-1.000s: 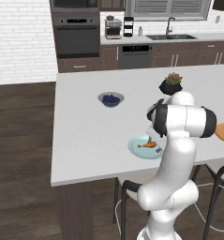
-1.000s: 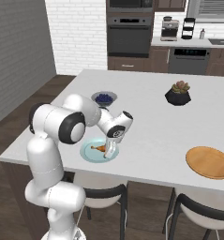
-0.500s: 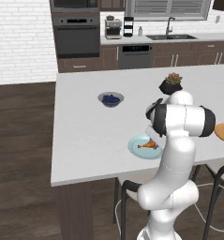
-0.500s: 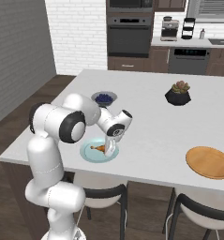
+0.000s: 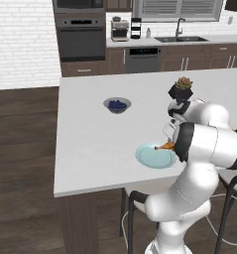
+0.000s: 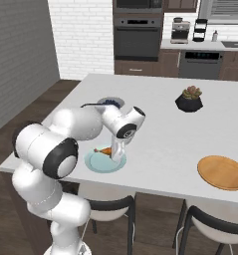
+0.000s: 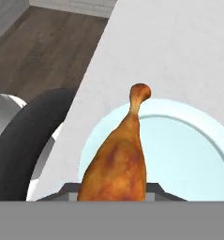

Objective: Pick the chicken drumstick and avocado from their plates and place them in the bowl. Then put the bowl in the fridge.

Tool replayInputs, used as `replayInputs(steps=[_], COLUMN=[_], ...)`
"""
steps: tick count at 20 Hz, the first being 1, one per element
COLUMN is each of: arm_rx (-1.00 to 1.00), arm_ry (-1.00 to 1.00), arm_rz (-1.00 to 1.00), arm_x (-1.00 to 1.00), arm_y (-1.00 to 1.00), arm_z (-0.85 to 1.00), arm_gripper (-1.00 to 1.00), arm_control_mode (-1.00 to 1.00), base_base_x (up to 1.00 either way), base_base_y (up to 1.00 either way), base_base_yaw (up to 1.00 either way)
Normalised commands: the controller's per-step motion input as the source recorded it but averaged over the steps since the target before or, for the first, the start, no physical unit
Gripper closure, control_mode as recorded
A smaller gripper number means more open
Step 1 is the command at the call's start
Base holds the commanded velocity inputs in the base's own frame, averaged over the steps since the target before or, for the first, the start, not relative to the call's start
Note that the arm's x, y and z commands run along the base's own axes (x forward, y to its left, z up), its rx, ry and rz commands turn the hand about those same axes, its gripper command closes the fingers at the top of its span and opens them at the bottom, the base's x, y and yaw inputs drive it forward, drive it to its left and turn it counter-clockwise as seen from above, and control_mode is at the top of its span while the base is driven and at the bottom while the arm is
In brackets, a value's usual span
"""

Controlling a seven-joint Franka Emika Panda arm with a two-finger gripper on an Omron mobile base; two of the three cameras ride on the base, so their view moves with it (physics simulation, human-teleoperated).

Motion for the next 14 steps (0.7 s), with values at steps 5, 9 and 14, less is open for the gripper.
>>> replayInputs(steps=[5,9,14], arm_rx=[0.01,0.0,0.0], arm_ry=[-0.02,0.0,0.0], arm_rz=[-0.01,0.0,0.0], arm_x=[-0.81,-0.6,-0.24], arm_y=[0.12,0.19,0.0], arm_z=[0.86,0.66,0.25], arm_gripper=[1.0,1.0,1.0], arm_control_mode=[-1.0,-1.0,1.0], base_base_x=[0.0,0.0,-0.41], base_base_y=[0.0,0.0,-0.44], base_base_yaw=[0.0,0.0,0.0])
